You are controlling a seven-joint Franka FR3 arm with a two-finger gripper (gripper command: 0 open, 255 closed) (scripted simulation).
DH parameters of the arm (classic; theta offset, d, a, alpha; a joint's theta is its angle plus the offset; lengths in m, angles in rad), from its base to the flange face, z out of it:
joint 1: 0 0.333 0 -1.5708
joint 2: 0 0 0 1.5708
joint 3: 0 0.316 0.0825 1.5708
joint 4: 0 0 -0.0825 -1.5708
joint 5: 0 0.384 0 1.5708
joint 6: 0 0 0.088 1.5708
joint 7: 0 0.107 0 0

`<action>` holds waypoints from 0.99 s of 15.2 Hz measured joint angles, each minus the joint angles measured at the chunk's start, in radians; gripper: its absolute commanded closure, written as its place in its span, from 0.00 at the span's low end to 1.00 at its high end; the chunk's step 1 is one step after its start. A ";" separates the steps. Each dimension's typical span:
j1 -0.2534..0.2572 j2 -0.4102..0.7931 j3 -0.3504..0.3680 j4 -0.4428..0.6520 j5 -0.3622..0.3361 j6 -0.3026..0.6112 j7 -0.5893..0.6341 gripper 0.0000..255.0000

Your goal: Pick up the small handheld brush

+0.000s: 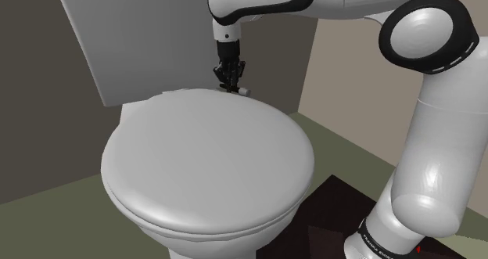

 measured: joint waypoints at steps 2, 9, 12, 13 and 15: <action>0.000 0.000 0.000 -0.001 0.000 0.000 0.000 1.00; 0.001 0.010 0.000 0.053 -0.001 -0.046 -0.002 1.00; 0.001 0.019 -0.001 0.108 -0.002 -0.091 -0.006 1.00; 0.001 0.024 0.000 0.129 -0.002 -0.107 -0.006 1.00; 0.004 0.031 0.001 0.167 -0.003 -0.138 -0.005 1.00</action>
